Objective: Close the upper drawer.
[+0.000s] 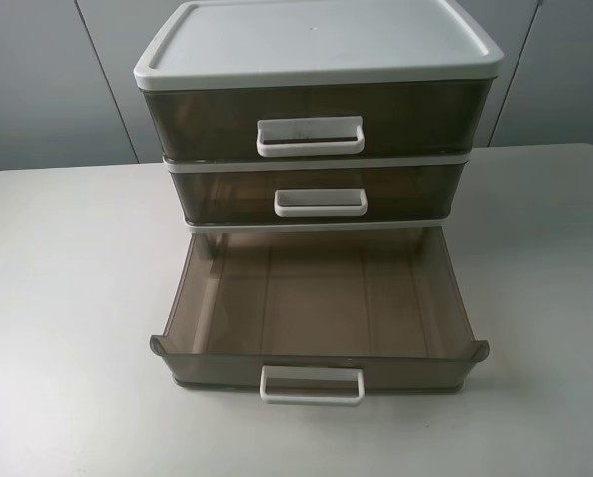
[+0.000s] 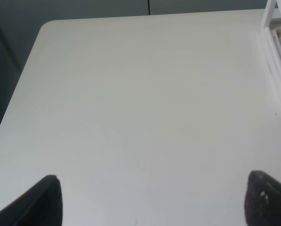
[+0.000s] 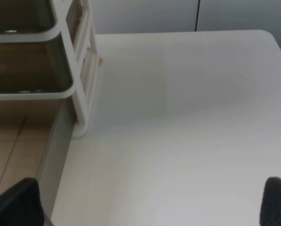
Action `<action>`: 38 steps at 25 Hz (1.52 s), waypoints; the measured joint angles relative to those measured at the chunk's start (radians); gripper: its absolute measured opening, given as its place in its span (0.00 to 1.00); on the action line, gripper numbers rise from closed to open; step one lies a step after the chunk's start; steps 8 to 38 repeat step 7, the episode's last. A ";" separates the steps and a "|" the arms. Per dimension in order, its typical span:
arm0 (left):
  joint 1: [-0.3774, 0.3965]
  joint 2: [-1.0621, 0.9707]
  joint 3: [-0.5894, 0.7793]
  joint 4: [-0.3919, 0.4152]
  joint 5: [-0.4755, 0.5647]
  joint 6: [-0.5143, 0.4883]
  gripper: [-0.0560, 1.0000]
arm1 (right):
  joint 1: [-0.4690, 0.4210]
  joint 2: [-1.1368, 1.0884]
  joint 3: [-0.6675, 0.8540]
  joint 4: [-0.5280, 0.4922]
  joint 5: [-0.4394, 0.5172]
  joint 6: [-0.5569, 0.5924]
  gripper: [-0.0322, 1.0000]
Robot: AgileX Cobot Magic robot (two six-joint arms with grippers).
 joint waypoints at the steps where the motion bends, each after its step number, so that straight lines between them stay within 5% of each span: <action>1: 0.000 0.000 0.000 0.000 0.000 0.000 0.75 | 0.000 0.000 0.000 0.000 0.000 0.000 0.71; 38: 0.000 0.000 0.000 0.000 0.000 0.000 0.75 | 0.000 0.000 0.000 0.000 0.000 0.000 0.71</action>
